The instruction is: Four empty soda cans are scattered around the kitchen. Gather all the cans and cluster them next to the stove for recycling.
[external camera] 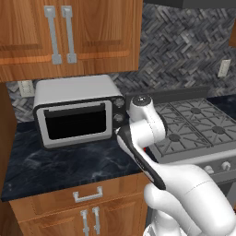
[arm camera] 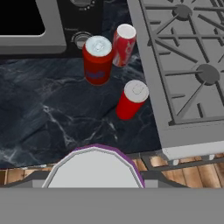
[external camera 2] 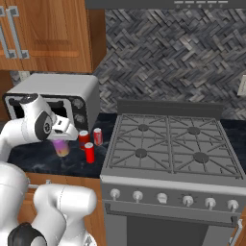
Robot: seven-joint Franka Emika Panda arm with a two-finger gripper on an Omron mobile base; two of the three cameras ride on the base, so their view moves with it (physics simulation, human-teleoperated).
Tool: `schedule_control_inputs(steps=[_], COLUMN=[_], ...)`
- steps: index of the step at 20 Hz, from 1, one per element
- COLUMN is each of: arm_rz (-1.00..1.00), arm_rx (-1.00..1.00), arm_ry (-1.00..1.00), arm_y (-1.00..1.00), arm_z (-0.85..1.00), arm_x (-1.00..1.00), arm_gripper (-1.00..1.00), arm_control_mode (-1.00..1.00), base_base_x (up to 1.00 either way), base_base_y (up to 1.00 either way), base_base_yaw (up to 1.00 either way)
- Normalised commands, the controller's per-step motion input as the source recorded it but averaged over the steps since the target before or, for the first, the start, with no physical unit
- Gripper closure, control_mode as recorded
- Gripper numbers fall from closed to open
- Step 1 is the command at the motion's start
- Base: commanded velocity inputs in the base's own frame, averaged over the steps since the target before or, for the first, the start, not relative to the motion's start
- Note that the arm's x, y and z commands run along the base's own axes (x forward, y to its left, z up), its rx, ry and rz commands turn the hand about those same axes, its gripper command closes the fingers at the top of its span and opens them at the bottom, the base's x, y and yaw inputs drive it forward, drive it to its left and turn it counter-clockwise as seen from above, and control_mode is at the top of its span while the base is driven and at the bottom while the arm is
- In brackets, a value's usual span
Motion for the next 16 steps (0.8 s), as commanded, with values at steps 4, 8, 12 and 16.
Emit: schedule_control_inputs(steps=[4,8,12,16], arm_rz=[0.00,0.00,0.00,0.00], arm_rx=[0.00,0.00,0.00,0.00], arm_ry=[0.00,0.00,0.00,0.00], arm_y=[0.00,-0.01,-0.02,-0.03], arm_z=[-0.17,-0.18,-0.14,-0.09], arm_x=[0.13,0.11,0.05,0.06], arm_gripper=[1.00,1.00,1.00,1.00], arm_control_mode=[-1.00,-1.00,-1.00,-1.00], base_base_x=[0.00,0.00,0.00,0.00], base_base_y=[0.00,0.00,0.00,0.00], base_base_yaw=[0.00,0.00,0.00,0.00])
